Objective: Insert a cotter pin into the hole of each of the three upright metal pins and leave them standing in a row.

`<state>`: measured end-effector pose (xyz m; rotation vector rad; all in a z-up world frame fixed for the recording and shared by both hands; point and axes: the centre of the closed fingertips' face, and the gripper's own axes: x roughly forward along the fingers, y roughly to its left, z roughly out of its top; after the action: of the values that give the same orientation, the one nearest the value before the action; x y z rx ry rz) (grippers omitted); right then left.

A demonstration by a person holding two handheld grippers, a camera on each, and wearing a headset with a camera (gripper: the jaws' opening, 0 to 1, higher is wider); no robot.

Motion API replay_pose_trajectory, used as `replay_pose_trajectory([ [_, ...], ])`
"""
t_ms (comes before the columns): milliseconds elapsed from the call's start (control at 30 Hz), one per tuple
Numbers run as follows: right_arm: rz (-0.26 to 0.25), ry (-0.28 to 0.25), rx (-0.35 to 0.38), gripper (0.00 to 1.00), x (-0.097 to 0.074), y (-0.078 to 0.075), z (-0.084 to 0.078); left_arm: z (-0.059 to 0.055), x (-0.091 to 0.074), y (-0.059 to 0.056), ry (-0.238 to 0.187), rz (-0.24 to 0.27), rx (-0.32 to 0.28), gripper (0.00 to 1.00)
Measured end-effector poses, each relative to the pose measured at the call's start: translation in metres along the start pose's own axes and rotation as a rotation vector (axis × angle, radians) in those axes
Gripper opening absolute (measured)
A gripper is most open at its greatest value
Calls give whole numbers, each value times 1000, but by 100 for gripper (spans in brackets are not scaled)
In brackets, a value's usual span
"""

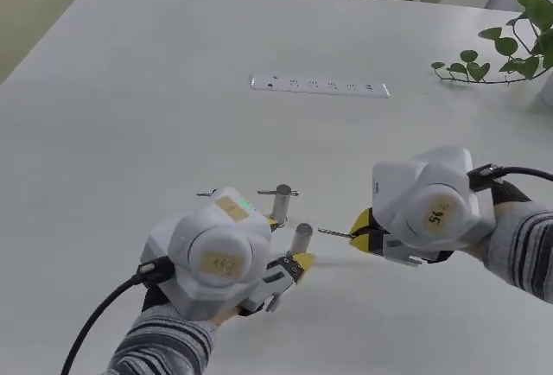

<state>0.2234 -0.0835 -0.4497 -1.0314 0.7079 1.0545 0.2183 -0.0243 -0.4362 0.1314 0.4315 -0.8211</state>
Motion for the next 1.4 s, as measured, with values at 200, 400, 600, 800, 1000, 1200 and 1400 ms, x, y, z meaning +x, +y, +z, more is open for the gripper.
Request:
replay_pose_trajectory([
  [200,9,4,-11,0,5,2,0,-7,11,2,20,5,-7,24],
  [400,18,-1,-24,0,7,5,3,-14,19,4,42,8,-16,19],
  [600,18,-8,-32,0,7,4,8,-20,24,4,58,5,-24,15],
  [800,18,-4,-28,0,8,5,8,-22,30,2,61,4,-24,11],
  [1000,21,-13,-25,0,6,4,11,-23,32,3,60,8,-35,10],
  [1200,26,-33,-14,0,6,4,18,-24,32,2,52,7,-52,10],
  [1400,19,-31,-45,0,8,3,23,-25,33,2,50,12,-66,10],
])
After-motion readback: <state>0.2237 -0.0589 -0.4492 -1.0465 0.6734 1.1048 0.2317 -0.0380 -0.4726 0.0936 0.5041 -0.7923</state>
